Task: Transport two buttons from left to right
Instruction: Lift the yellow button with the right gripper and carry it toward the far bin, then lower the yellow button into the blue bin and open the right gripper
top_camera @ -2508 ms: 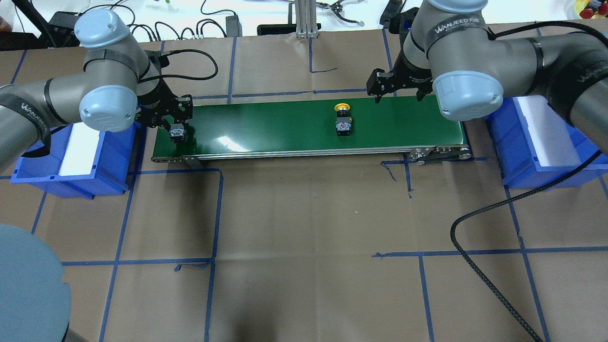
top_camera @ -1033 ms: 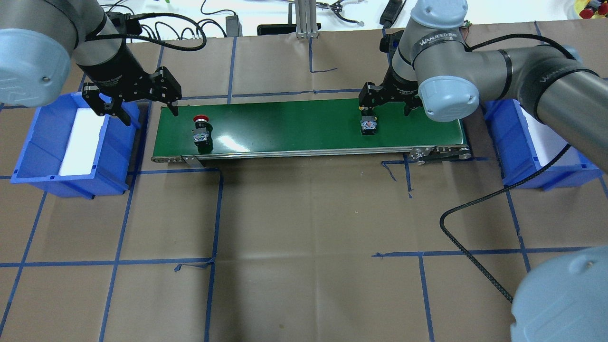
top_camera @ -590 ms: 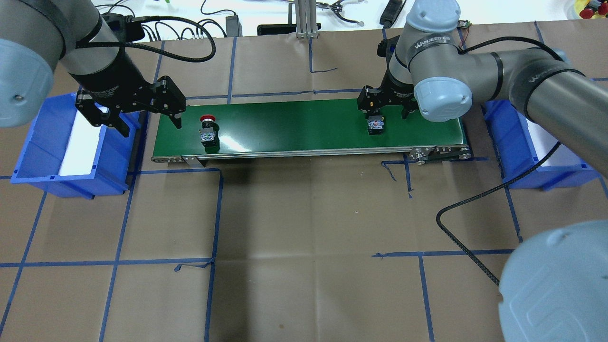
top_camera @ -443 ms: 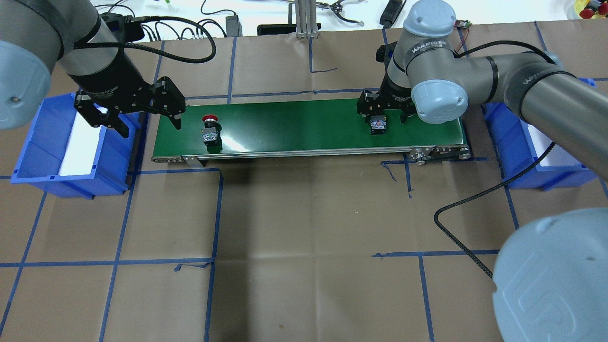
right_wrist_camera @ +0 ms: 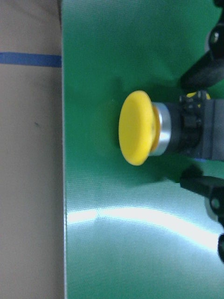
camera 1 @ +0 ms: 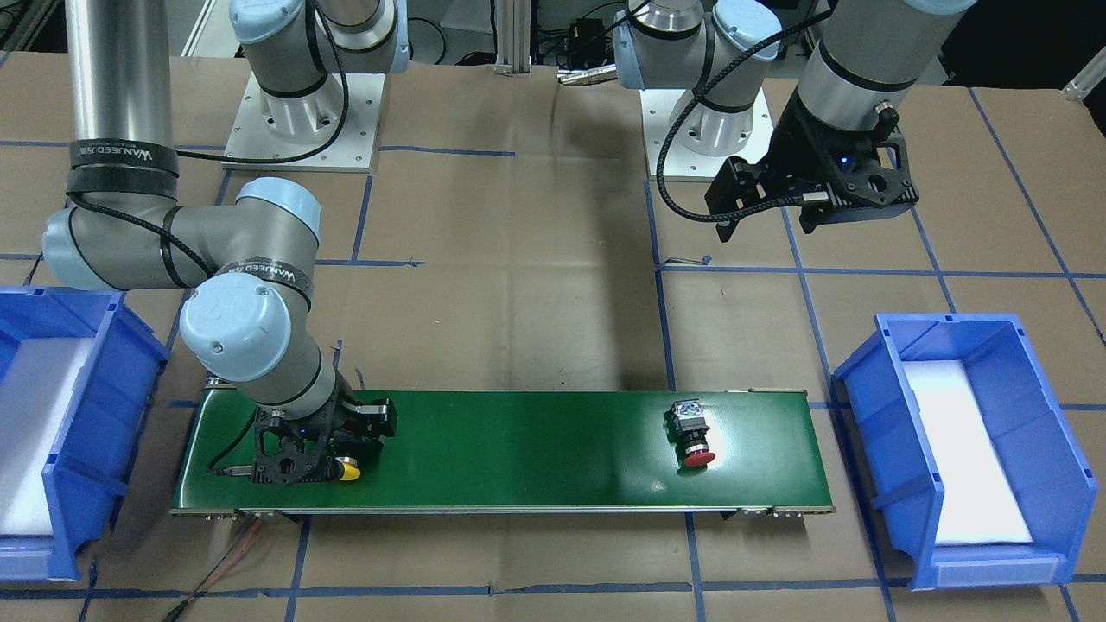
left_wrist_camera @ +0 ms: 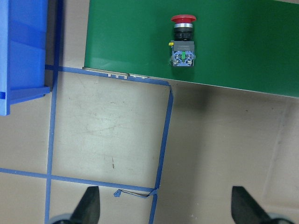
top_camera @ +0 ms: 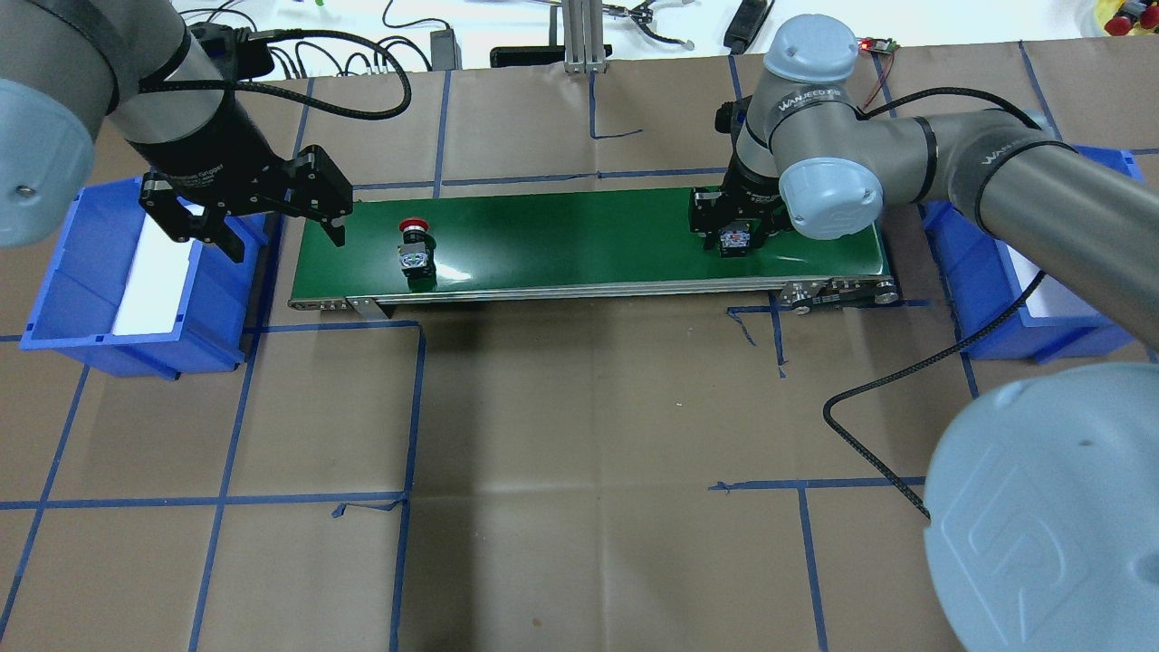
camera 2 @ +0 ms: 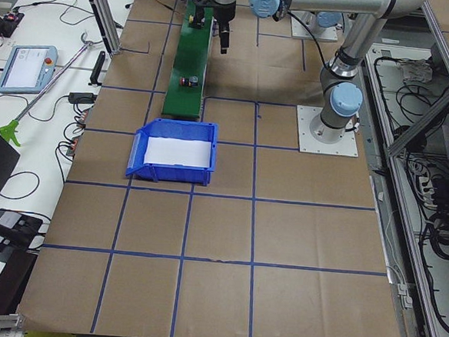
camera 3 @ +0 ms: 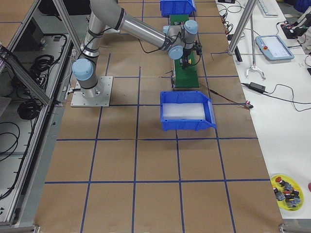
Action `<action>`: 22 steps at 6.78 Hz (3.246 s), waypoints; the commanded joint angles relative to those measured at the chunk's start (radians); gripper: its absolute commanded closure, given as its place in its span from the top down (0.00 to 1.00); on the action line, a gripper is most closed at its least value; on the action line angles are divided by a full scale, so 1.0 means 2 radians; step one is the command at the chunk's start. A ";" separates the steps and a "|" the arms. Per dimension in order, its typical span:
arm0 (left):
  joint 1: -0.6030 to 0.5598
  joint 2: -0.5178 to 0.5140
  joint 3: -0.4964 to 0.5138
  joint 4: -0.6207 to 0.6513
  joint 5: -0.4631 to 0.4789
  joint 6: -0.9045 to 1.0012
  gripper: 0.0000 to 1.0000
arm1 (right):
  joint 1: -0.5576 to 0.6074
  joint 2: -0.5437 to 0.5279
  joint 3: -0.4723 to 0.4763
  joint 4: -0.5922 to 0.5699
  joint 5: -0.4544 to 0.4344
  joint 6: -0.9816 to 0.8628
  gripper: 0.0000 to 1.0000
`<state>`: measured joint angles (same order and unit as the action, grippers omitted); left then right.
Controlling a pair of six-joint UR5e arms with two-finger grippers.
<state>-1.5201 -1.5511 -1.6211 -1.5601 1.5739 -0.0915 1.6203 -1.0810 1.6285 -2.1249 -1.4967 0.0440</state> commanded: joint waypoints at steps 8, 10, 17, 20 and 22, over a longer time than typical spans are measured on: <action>0.000 0.000 -0.002 0.000 -0.001 0.000 1.00 | -0.179 -0.092 -0.063 0.031 -0.010 -0.160 0.05; 0.000 0.000 -0.002 0.000 0.000 0.000 1.00 | -0.258 -0.111 -0.060 0.081 -0.009 -0.266 0.05; 0.001 0.000 -0.002 0.000 -0.001 0.001 1.00 | -0.334 -0.082 0.105 -0.050 -0.006 -0.316 0.05; 0.000 0.000 -0.002 0.000 -0.001 0.001 1.00 | -0.335 -0.071 0.123 -0.056 -0.008 -0.316 0.06; 0.001 0.000 -0.002 0.000 -0.001 0.001 1.00 | -0.335 -0.073 0.134 -0.053 -0.012 -0.315 0.11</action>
<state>-1.5197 -1.5508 -1.6245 -1.5601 1.5724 -0.0905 0.9512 -1.2259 1.8833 -2.2341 -1.5151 -0.5871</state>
